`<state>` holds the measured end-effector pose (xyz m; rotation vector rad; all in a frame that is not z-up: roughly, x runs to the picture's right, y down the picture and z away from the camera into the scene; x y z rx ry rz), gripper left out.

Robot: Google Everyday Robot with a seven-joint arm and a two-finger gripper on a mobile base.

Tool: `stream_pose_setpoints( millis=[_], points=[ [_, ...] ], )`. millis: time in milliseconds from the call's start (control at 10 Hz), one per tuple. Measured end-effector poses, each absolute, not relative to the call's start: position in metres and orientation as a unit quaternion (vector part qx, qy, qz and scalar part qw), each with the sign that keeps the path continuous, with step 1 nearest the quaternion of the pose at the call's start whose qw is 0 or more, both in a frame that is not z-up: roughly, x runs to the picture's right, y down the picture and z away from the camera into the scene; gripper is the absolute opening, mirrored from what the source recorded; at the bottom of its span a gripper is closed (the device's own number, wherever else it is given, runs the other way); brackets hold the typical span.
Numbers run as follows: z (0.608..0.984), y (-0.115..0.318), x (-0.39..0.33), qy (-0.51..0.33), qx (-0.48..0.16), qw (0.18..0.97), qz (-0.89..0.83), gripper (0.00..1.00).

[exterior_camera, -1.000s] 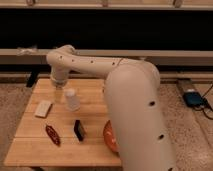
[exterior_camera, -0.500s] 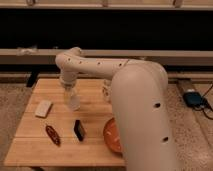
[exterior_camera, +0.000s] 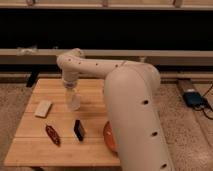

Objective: Place the ceramic cup over the eraser

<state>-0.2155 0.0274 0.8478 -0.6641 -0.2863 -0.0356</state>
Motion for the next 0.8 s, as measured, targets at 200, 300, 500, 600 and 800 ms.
stream_pose_setpoints(
  millis=[200, 300, 500, 600, 800],
  points=[
    [0.86, 0.028, -0.214, -0.134, -0.33, 0.934, -0.016, 0.8],
    [0.864, 0.029, -0.213, -0.129, -0.333, 0.934, -0.016, 0.8],
    [0.87, 0.034, -0.215, -0.121, -0.337, 0.934, -0.018, 0.75],
    [0.872, 0.035, -0.213, -0.116, -0.338, 0.934, -0.016, 0.66],
    [0.871, 0.037, -0.208, -0.107, -0.338, 0.935, -0.013, 0.44]
  ],
)
